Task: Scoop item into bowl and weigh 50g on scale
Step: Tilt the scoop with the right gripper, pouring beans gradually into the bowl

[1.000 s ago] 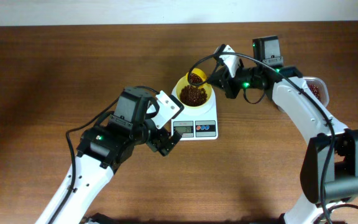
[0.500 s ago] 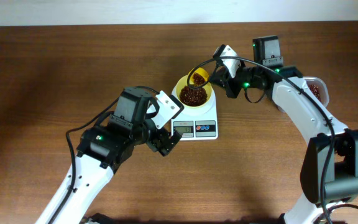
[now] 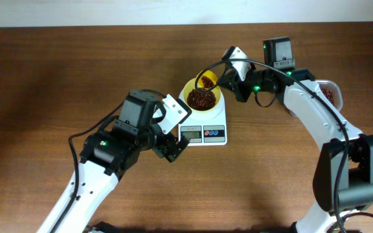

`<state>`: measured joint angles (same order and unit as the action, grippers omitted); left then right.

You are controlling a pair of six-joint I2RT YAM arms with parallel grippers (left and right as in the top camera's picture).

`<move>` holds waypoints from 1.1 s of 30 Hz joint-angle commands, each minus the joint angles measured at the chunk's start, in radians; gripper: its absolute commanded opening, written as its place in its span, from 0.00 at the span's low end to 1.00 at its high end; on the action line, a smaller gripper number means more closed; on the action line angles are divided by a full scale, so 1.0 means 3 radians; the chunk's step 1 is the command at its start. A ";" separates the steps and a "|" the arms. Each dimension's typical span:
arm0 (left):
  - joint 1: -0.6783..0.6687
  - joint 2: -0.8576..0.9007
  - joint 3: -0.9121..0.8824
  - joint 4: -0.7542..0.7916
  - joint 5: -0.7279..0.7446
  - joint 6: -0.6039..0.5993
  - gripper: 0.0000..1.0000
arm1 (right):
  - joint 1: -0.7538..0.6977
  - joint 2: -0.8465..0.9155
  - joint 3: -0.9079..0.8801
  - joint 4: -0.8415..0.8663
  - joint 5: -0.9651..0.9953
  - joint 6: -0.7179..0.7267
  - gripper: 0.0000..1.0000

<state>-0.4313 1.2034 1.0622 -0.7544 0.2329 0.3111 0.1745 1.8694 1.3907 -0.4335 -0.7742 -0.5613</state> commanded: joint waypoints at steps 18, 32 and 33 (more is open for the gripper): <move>0.0015 -0.0023 -0.0001 0.0005 0.0048 -0.0010 0.99 | 0.0006 0.0024 0.0008 -0.0103 -0.0088 -0.0211 0.04; 0.0015 -0.0023 -0.0001 0.0005 0.0048 -0.0010 0.99 | 0.0008 0.0024 0.0008 -0.0153 -0.0086 -0.0211 0.04; 0.0015 -0.0023 -0.0001 0.0005 0.0048 -0.0010 0.99 | 0.0008 0.0024 0.0008 -0.0153 -0.0086 -0.0211 0.04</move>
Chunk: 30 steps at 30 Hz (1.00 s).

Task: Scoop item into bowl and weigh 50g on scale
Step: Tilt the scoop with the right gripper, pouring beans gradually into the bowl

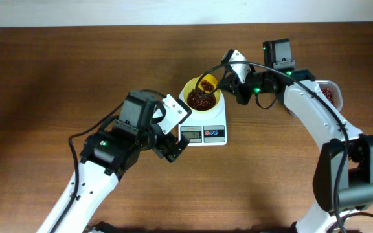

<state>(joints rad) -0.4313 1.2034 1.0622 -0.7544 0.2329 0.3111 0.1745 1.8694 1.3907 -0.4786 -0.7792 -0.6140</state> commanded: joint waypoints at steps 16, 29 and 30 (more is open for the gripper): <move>0.0015 -0.0023 -0.0001 0.0005 0.0048 -0.0010 0.99 | 0.0008 0.0024 0.0008 -0.0090 0.0041 0.0001 0.04; 0.0015 -0.0023 -0.0001 -0.0005 0.0048 -0.0010 0.99 | 0.0010 0.0024 0.0008 -0.0205 -0.0060 0.0001 0.04; 0.0015 -0.0023 -0.0001 -0.0005 0.0048 -0.0010 0.99 | 0.0010 0.0024 0.0008 -0.0217 -0.0055 0.0000 0.04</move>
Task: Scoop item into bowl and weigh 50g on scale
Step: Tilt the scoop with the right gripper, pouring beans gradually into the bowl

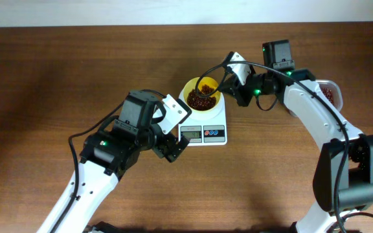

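Note:
A yellow bowl (199,98) holding dark red beans stands on the white scale (215,118), whose display (191,134) faces the front. My right gripper (229,79) is just right of the bowl, shut on the handle of a small scoop (206,88). The scoop holds beans and hangs over the bowl's back right part. At the scale's front left corner, my left gripper (175,146) has its fingers apart and holds nothing.
A container of red beans (329,94) sits at the right, partly hidden behind the right arm. The left arm stretches from the bottom left toward the scale. The table's far edge runs along the top.
The scoop with beans sits slightly lower and nearer the middle of the bowl, and the right gripper has shifted a little to the right. The left arm is unchanged.
The right gripper first held the loaded scoop over the bowl's back right rim. A second later the scoop was a little further over the bowl. Now it is lower inside the bowl's rim, beans still in it. The left arm stayed by the scale throughout.

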`<state>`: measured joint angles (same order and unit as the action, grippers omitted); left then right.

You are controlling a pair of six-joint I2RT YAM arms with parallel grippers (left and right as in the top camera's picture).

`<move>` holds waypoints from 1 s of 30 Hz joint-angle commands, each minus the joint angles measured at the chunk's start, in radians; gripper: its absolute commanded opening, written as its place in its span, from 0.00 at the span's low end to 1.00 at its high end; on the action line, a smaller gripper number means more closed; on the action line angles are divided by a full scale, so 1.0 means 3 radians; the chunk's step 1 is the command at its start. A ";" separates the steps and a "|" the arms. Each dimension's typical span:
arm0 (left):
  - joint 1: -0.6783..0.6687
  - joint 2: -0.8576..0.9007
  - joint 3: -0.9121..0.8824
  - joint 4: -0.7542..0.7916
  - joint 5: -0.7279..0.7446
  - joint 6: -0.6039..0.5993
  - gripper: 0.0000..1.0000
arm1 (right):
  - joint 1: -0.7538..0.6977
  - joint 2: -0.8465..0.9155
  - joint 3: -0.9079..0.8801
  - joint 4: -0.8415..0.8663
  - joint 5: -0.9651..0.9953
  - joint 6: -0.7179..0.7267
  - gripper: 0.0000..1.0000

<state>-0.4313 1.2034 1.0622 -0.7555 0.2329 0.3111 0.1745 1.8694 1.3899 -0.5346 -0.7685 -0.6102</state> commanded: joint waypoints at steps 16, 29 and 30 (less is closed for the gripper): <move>0.0015 -0.0023 -0.0001 -0.0001 0.0048 -0.0010 0.99 | 0.0010 0.0024 0.0010 0.0023 -0.0081 -0.0011 0.04; 0.0015 -0.0023 -0.0001 -0.0001 0.0048 -0.0010 0.99 | 0.0008 0.0024 0.0010 -0.0065 -0.0117 -0.0011 0.04; 0.0015 -0.0023 -0.0001 -0.0001 0.0048 -0.0010 0.99 | 0.0008 0.0024 0.0009 -0.0103 -0.0109 -0.0013 0.04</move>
<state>-0.4313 1.2034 1.0622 -0.7555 0.2329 0.3111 0.1745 1.8694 1.3903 -0.5457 -0.7712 -0.6094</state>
